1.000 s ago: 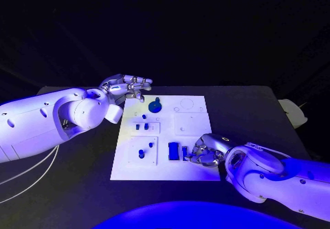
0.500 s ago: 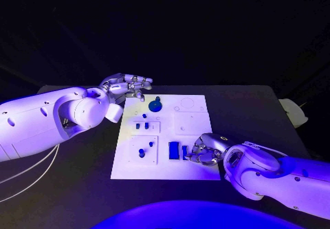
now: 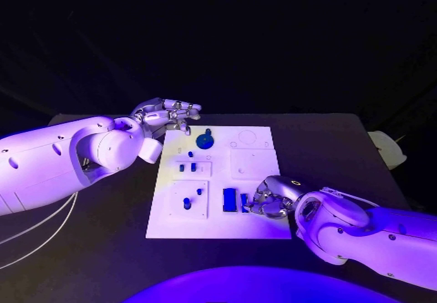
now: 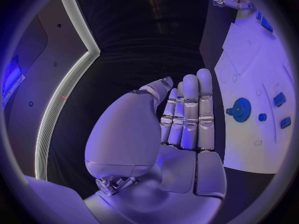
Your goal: Assemble the parts on the task board
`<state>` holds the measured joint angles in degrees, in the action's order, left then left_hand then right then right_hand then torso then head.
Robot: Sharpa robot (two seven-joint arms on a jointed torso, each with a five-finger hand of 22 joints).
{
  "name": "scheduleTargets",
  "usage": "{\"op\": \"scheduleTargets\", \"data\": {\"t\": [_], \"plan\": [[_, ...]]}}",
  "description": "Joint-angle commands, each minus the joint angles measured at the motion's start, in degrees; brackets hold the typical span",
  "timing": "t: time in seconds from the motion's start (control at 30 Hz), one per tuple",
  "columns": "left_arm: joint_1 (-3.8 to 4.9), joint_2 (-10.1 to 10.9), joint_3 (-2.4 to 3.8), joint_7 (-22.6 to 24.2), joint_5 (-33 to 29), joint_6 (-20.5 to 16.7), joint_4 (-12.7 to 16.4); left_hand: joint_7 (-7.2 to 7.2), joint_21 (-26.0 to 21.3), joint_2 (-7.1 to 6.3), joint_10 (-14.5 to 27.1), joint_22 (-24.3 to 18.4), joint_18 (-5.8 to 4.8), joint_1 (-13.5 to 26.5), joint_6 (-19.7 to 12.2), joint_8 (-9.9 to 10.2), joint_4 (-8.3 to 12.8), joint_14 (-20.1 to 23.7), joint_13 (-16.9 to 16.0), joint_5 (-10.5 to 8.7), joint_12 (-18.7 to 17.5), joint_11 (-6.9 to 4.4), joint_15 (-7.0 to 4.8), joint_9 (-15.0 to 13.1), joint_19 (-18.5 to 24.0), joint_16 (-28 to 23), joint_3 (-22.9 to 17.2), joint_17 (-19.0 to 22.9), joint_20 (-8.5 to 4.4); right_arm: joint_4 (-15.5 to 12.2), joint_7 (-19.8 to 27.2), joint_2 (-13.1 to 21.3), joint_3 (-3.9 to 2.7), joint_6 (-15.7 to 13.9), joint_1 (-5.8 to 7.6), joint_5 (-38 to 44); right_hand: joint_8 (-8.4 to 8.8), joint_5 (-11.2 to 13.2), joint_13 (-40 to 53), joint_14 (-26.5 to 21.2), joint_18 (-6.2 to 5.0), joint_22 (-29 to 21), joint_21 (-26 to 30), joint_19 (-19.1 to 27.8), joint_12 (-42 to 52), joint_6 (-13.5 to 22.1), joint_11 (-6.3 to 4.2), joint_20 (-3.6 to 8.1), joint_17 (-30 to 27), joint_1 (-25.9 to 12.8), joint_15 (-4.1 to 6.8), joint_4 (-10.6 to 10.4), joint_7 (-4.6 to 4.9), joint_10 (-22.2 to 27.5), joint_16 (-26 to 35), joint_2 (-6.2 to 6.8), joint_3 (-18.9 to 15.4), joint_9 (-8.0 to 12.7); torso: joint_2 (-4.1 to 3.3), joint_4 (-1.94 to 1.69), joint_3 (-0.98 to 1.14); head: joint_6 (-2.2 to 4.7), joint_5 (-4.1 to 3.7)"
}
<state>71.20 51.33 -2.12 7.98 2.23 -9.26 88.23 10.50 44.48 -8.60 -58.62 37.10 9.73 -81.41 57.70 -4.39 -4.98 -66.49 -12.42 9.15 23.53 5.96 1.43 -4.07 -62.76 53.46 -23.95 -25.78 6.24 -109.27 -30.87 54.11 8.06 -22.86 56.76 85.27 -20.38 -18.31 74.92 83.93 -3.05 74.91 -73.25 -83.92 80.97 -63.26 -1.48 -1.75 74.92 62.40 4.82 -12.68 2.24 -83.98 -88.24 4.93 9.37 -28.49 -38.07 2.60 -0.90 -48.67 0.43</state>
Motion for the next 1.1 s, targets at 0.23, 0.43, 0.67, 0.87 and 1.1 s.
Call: {"op": "scheduleTargets", "data": {"t": [0.23,0.43,0.67,0.87,1.1], "plan": [[-0.03,-0.5,-0.2,1.0,0.0,1.1,-1.2,-0.03,-0.3,0.2,0.5,-0.1,0.83,0.7,-0.5,-0.3,-0.3,0.4,0.1,-0.14,0.2,0.16,0.14,-0.1,-0.1,-0.3,0.5,0.1,0.28,2.5,25.2,1.8,-0.26,-8.7,4.79,-20.7,2.66,-1.1,1.3,2.5,-3.36,5.7,21.8,6.0,-12.3,5.9,2.0,-0.96,1.8,4.9,-1.67,1.6,2.66,6.2,7.0,-0.82,-2.1,0.8,0.92,0.37,-0.56,1.96,-0.68],[-0.17,-1.5,-0.66,2.8,-1.8,0.2,-3.6,-0.26,-0.8,0.23,0.6,-0.4,0.82,1.2,-0.3,-0.6,-0.7,1.1,0.1,-0.12,0.4,0.07,0.18,-0.1,0.2,-0.9,0.8,0.3,0.38,10.0,37.0,-0.4,-0.28,-6.3,7.61,-42.6,3.99,0.5,-16.3,-7.3,-6.9,-2.8,50.4,18.6,-38.2,11.1,4.21,-2.9,-19.5,11.1,-3.67,4.4,4.95,25.3,25.2,-2.53,-1.2,1.5,1.98,0.6,-1.15,4.53,-1.03],[-1.18,-3.7,-0.87,8.4,-5.2,-2.7,-8.2,-0.27,-6.4,0.32,0.8,-3.4,0.81,0.9,0.1,-1.6,-1.2,5.3,2.2,-0.11,-1.3,0.48,0.93,-0.3,4.4,-10.7,0.6,5.0,1.11,23.8,45.7,-6.4,-0.79,-2.0,10.42,-67.1,6.71,4.8,-33.3,-22.9,-6.68,-9.8,60.3,28.2,-53.8,11.9,6.75,-5.8,-39.8,18.4,-6.95,8.8,7.31,28.9,50.1,-1.85,5.7,5.9,3.16,0.92,-1.48,8.99,-1.12],[-2.23,-5.7,-0.88,12.1,-7.9,-3.8,-12.3,0.08,-14.2,0.11,1.0,-8.1,0.37,1.1,-0.3,-1.7,-1.9,8.1,5.5,-0.1,-5.4,1.56,2.96,-0.1,8.9,-24.6,0.2,10.7,3.05,33.6,49.8,-11.2,-1.48,2.1,11.25,-75.3,11.35,8.3,-52.2,-24.0,-7.17,-18.1,67.7,31.9,-66.4,9.1,8.24,-9.16,-52.2,16.2,-9.44,9.4,7.81,24.6,67.4,-0.04,11.0,11.7,4.29,0.73,-1.62,11.61,-0.9],[-3.32,-7.5,-0.84,14.4,-9.7,-3.8,-15.1,-0.82,-30.5,0.67,-0.6,-20.0,0.85,1.1,-1.2,0.5,-2.0,10.7,8.9,-0.04,-14.8,3.12,6.4,0.3,12.3,-41.7,1.3,16.9,8.46,40.3,51.8,-14.4,-1.82,5.3,11.54,-76.8,15.54,11.1,-64.3,-22.6,-7.58,-28.7,69.8,33.4,-73.0,7.2,9.32,-11.23,-60.6,14.1,-11.2,10.4,8.48,22.7,78.2,0.07,9.9,15.9,4.83,0.06,-1.5,12.81,-0.26]]}}
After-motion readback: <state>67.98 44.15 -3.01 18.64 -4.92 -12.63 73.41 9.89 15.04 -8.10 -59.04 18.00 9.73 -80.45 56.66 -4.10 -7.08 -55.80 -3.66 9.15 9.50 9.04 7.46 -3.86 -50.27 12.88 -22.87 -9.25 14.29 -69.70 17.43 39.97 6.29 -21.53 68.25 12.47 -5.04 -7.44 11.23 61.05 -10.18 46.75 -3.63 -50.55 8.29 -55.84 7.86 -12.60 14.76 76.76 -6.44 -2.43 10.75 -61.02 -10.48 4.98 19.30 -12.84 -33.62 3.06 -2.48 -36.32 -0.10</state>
